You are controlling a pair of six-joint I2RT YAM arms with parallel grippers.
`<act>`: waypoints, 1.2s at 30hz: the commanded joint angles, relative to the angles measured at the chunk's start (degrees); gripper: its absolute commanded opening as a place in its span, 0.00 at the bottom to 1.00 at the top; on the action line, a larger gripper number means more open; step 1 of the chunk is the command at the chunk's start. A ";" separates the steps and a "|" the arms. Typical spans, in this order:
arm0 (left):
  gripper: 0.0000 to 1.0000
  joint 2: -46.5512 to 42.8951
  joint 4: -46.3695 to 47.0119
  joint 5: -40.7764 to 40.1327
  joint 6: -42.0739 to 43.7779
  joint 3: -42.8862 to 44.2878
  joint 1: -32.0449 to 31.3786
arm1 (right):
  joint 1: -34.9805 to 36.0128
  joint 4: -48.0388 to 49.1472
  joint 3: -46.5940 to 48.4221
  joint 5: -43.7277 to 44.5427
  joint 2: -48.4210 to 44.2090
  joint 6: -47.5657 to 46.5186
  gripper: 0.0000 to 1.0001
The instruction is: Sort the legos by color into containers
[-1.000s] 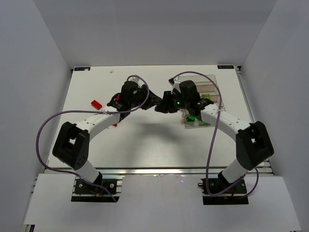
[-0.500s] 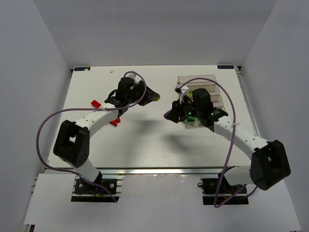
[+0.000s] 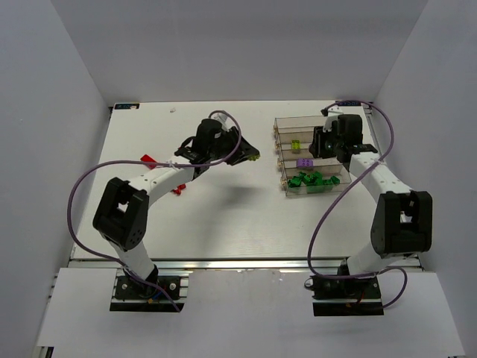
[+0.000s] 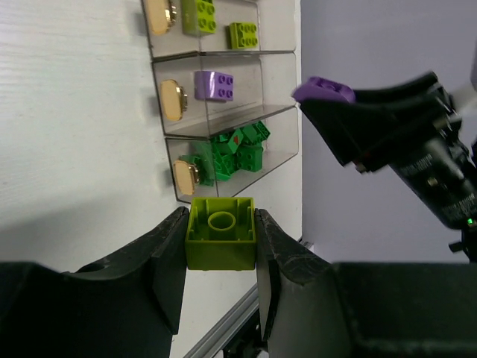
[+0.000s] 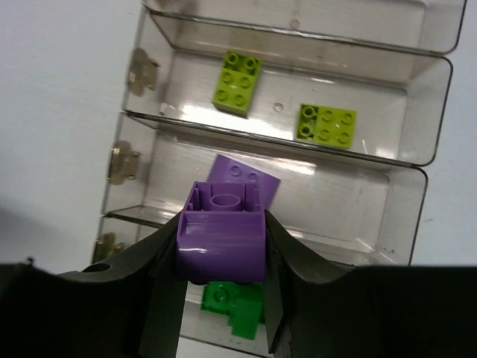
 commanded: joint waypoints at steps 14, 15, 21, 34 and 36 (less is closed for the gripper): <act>0.03 9.90 -3.75 1.10 7.10 14.06 -9.36 | -5.07 -4.93 9.90 1.00 10.63 -3.45 0.85; 0.03 11.04 -3.83 1.10 7.19 15.37 -9.53 | -5.42 -5.02 10.16 0.47 10.37 -3.37 0.89; 0.06 16.22 -4.89 0.75 7.98 20.56 -10.41 | -10.08 -6.60 10.17 -12.95 6.07 -9.06 0.89; 0.07 35.12 -5.33 -11.46 18.69 47.45 -10.41 | -15.01 -9.42 2.17 -45.41 -3.43 -20.59 0.00; 0.08 38.29 -5.41 -12.86 19.66 51.06 -10.41 | -15.09 -9.33 1.47 -45.42 -4.49 -20.50 0.00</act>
